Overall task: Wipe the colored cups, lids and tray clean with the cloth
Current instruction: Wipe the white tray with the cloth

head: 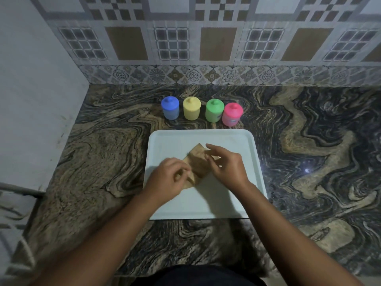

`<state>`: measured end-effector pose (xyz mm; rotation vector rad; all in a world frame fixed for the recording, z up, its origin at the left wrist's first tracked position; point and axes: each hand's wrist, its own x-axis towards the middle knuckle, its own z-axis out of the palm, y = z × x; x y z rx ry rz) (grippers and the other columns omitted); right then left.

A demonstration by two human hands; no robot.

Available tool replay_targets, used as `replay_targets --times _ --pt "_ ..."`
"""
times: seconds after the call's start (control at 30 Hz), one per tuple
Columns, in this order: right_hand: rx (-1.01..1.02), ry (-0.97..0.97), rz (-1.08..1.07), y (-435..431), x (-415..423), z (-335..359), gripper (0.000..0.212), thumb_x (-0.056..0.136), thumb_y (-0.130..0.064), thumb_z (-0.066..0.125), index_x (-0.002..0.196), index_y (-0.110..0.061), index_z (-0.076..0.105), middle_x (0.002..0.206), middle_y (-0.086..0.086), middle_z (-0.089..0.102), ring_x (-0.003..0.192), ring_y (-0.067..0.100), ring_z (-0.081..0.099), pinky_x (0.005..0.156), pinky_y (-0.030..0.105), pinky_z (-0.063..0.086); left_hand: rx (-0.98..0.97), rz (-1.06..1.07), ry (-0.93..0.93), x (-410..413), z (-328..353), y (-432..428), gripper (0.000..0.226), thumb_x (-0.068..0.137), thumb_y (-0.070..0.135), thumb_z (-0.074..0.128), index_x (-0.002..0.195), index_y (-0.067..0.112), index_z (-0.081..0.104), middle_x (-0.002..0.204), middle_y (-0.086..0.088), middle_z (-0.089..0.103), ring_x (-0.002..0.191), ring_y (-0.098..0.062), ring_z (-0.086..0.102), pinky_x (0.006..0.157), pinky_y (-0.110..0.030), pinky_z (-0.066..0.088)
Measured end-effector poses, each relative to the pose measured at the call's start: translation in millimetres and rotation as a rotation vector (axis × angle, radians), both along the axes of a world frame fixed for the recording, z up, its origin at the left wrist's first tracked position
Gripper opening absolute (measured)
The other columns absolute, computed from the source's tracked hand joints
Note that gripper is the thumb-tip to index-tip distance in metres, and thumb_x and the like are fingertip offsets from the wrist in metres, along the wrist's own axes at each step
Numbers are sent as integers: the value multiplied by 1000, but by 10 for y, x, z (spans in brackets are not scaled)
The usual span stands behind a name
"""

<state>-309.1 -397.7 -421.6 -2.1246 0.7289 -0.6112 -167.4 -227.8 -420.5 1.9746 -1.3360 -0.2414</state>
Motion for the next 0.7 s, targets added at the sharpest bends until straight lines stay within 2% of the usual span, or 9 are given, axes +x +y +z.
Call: replay_targets --times 0.13,0.23,0.3,0.4,0.47,0.57,0.63,0.67,0.7 --pt "-268 240 206 -137 -142 -174 25 87 -30 62 110 -33 71 106 -11 73 93 20 71 68 34 56 219 -63 -72 -193 -190 86 27 86 42 67 106 24 71 107 7 64 99 -16 59 86 -35 50" --pt "-459 368 397 -204 -147 -251 7 94 -33 57 98 -34 63 96 -14 56 91 13 53 63 32 42 233 -21 -127 -257 -298 128 30 83 35 73 109 20 70 109 3 62 102 -20 59 87 -36 50" --pt "-493 384 415 -214 -132 -270 8 94 -32 58 98 -35 64 95 -14 50 90 11 47 63 32 36 222 49 -105 -290 -344 144 29 81 27 78 106 14 69 107 -1 63 101 -20 59 89 -34 48" --pt "-467 373 379 -198 -140 -255 11 95 -30 62 100 -33 71 93 -14 54 87 14 49 62 31 32 207 105 -98 -264 -419 156 18 79 16 79 92 7 69 97 -6 63 92 -21 58 87 -25 44" --pt "-441 360 356 -175 -155 -213 12 94 -27 66 100 -30 75 93 -12 60 86 16 54 62 30 33 205 79 -111 -255 -433 142 10 81 11 77 85 8 68 92 -5 61 89 -19 57 83 -32 50" --pt "-421 362 338 -155 -146 -157 12 95 -27 65 99 -24 76 100 -6 65 92 22 61 68 29 41 218 94 -239 -275 -375 128 8 84 12 73 85 12 65 91 -3 63 88 -22 60 73 -37 53" --pt "-440 412 346 -147 -131 -131 30 99 -35 47 109 -19 71 121 0 65 111 28 61 80 39 52 223 109 -240 -282 -233 139 3 90 14 65 89 14 62 93 -2 64 91 -23 60 74 -40 52" --pt "-444 425 334 -163 -125 -121 40 100 -37 38 117 -16 67 136 6 60 125 33 56 91 46 51 223 117 -208 -259 -156 137 3 93 16 59 91 14 61 93 -1 64 93 -23 59 75 -41 51" --pt "-427 402 299 -189 -116 -101 41 101 -35 36 121 -13 64 147 13 53 136 38 48 101 55 46 213 124 -174 -236 -57 137 7 95 18 54 92 15 60 93 0 64 94 -23 58 75 -41 50"
